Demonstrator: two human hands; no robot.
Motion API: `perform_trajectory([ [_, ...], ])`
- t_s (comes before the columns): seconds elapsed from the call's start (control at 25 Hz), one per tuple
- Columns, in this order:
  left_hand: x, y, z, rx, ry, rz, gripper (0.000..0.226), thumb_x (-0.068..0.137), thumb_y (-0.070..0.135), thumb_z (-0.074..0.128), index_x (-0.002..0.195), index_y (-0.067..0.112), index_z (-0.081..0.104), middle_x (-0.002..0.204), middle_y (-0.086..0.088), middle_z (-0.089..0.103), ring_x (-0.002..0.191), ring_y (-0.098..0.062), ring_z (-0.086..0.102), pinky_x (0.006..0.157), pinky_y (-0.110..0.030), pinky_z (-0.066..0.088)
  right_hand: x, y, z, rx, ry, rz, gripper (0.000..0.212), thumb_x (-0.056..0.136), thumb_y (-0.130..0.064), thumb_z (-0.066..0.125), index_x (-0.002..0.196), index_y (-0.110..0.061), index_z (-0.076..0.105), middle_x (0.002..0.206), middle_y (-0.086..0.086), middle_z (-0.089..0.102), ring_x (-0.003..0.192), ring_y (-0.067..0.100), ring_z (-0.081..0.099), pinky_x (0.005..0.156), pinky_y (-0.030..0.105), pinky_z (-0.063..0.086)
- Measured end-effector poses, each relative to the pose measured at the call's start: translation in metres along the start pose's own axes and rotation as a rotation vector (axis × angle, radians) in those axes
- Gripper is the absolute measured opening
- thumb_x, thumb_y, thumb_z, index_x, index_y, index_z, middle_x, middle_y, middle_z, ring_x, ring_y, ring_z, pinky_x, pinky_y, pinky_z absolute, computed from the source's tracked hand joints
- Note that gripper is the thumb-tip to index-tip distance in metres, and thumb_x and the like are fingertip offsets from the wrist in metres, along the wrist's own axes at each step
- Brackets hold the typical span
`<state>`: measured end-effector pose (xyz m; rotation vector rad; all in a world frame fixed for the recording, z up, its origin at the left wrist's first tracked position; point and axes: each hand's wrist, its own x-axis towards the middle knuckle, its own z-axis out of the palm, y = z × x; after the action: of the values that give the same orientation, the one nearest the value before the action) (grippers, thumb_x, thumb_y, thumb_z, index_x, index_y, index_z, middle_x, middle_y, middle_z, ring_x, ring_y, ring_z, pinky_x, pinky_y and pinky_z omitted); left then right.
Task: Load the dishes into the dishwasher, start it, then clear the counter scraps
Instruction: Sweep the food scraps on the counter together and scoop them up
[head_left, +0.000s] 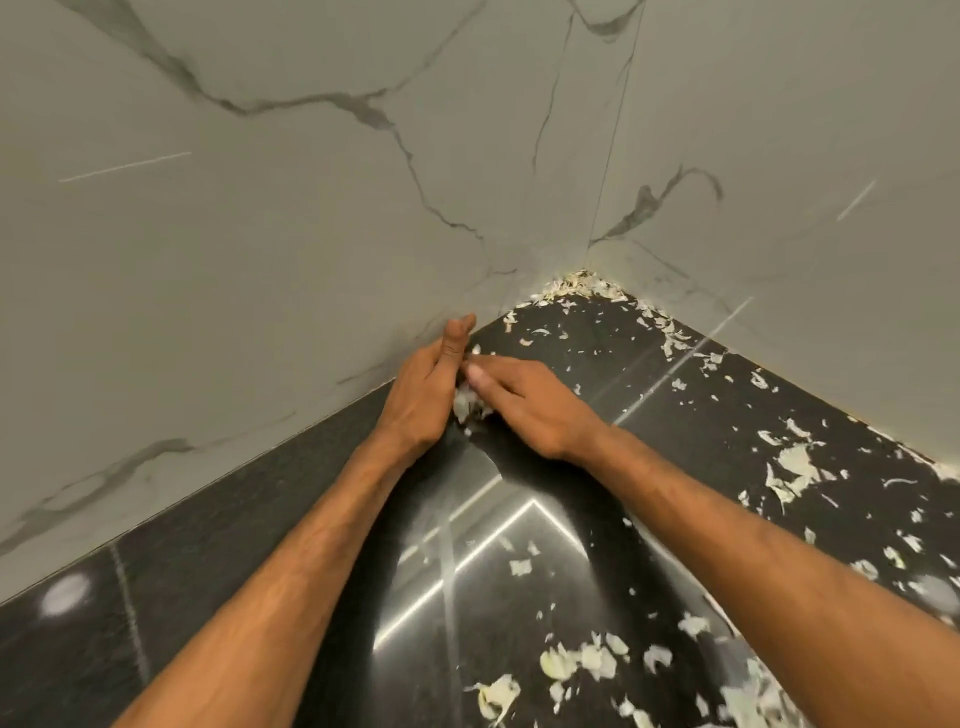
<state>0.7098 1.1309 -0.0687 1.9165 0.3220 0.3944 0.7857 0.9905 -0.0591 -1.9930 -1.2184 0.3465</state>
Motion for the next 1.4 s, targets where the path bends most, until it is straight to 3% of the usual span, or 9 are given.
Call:
perform_trajectory([
  [0.2,0.055,0.005,0.029,-0.017,-0.037,0.052,0.104,0.074,0.094,0.018,0.145,0.023,0.048,0.148,0.011,0.048,0.136,-0.003,0.043,0.119,-0.04,0.031,0.025,0.083,-0.089,-0.256,0.367,0.255,0.055,0.106,-0.049,0.023,0.15,-0.02,0.041,0.158,0.003,0.035,0.145,0.016,0.03,0.117,0.031,0.016],
  [0.4,0.085,0.002,0.042,-0.052,-0.095,0.092,0.097,0.079,0.09,0.026,0.145,0.023,0.046,0.146,0.01,0.051,0.134,-0.002,0.046,0.118,-0.04,0.032,0.067,0.112,-0.099,-0.373,0.086,0.217,0.06,0.105,-0.049,0.025,0.153,-0.012,0.032,0.162,0.005,0.021,0.147,0.02,0.025,0.121,0.039,0.024],
  [0.6,0.087,-0.002,0.039,-0.066,-0.116,0.125,0.093,0.082,0.087,0.026,0.147,0.022,0.043,0.147,0.009,0.05,0.134,-0.001,0.046,0.118,-0.04,0.033,0.038,0.115,-0.122,-0.118,0.068,0.038,0.05,0.103,-0.053,0.025,0.14,-0.032,0.053,0.143,-0.016,0.051,0.124,-0.008,0.046,0.107,0.02,0.035],
  [0.68,0.087,-0.001,0.04,-0.062,-0.118,0.128,0.094,0.082,0.087,0.026,0.148,0.021,0.042,0.148,0.008,0.048,0.135,-0.001,0.045,0.118,-0.039,0.033,0.049,0.118,-0.127,-0.215,0.147,0.131,0.053,0.106,-0.05,0.022,0.15,-0.027,0.04,0.157,-0.007,0.035,0.142,0.005,0.033,0.118,0.03,0.023],
  [0.84,0.088,0.001,0.04,-0.048,-0.135,0.131,0.092,0.083,0.085,0.027,0.149,0.021,0.04,0.15,0.007,0.046,0.137,-0.002,0.043,0.118,-0.039,0.033,0.068,0.103,-0.092,-0.473,-0.037,0.302,0.068,0.103,-0.054,0.015,0.158,-0.014,0.01,0.165,0.007,0.002,0.153,0.021,0.001,0.125,0.038,0.004],
  [1.04,0.087,0.001,0.04,-0.04,-0.135,0.144,0.086,0.084,0.085,0.027,0.148,0.028,0.039,0.15,0.009,0.046,0.137,-0.002,0.043,0.118,-0.04,0.033,0.033,0.102,-0.105,-0.052,-0.067,0.036,0.054,0.104,-0.054,0.021,0.147,-0.031,0.045,0.157,-0.011,0.035,0.141,0.003,0.034,0.118,0.034,0.026],
  [1.16,0.087,0.001,0.039,-0.068,-0.104,0.165,0.088,0.086,0.082,0.027,0.148,0.022,0.04,0.15,0.008,0.047,0.136,-0.004,0.046,0.117,-0.041,0.035,0.047,0.108,-0.113,-0.179,0.073,0.181,0.062,0.102,-0.055,0.015,0.154,-0.025,0.031,0.163,-0.005,0.023,0.148,0.009,0.021,0.123,0.038,0.016],
  [1.28,0.086,0.002,0.039,-0.087,-0.096,0.201,0.083,0.088,0.079,0.026,0.148,0.023,0.039,0.151,0.007,0.046,0.138,-0.006,0.044,0.117,-0.044,0.033,0.052,0.101,-0.095,-0.459,-0.172,0.165,0.072,0.097,-0.06,0.006,0.158,-0.021,0.012,0.166,0.003,0.005,0.152,0.013,0.001,0.125,0.039,0.003],
  [1.4,0.085,0.004,0.039,-0.097,-0.091,0.213,0.085,0.089,0.079,0.025,0.148,0.02,0.039,0.151,0.005,0.045,0.138,-0.006,0.043,0.118,-0.045,0.033,0.034,0.096,-0.087,-0.108,-0.211,-0.026,0.06,0.102,-0.055,0.018,0.148,-0.026,0.042,0.157,-0.005,0.035,0.146,0.003,0.026,0.122,0.033,0.021],
])
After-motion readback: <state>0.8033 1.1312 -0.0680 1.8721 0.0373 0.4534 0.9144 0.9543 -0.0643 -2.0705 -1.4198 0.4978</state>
